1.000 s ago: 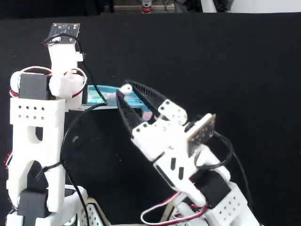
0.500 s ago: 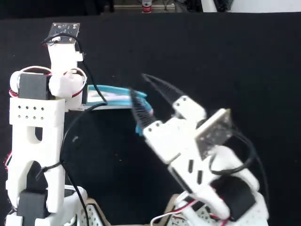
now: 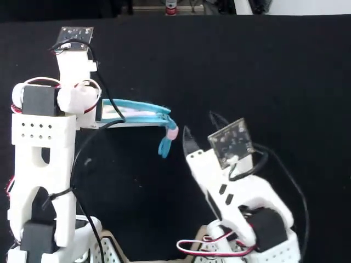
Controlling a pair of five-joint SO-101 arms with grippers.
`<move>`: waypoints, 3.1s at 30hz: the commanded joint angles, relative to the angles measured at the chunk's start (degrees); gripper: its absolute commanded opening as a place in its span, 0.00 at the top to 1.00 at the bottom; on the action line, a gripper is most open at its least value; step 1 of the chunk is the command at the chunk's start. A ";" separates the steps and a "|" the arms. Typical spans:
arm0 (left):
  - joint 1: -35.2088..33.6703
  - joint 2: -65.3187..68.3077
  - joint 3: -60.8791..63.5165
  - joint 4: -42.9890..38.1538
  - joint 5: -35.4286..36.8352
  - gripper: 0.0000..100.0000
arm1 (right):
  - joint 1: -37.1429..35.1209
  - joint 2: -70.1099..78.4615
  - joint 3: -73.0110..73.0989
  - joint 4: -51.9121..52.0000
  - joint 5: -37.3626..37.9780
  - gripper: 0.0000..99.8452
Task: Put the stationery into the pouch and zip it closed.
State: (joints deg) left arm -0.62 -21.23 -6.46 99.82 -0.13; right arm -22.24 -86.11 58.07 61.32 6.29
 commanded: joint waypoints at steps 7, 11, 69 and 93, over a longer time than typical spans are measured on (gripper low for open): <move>-0.48 -0.18 -1.71 0.44 -0.70 0.97 | -7.38 -16.13 22.11 -17.14 0.44 0.80; -0.48 -0.18 -1.71 0.44 -0.70 0.97 | -8.00 -21.93 28.09 -21.80 0.44 0.80; -0.48 -0.53 -1.63 0.53 -0.70 0.97 | -4.22 -4.53 6.64 -14.59 9.14 0.88; -0.48 -0.62 -1.63 0.53 -0.79 0.97 | -4.22 13.76 -0.66 -12.66 4.84 0.86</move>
State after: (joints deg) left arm -0.62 -21.23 -6.46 99.82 -0.22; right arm -27.25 -73.10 59.30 50.15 10.59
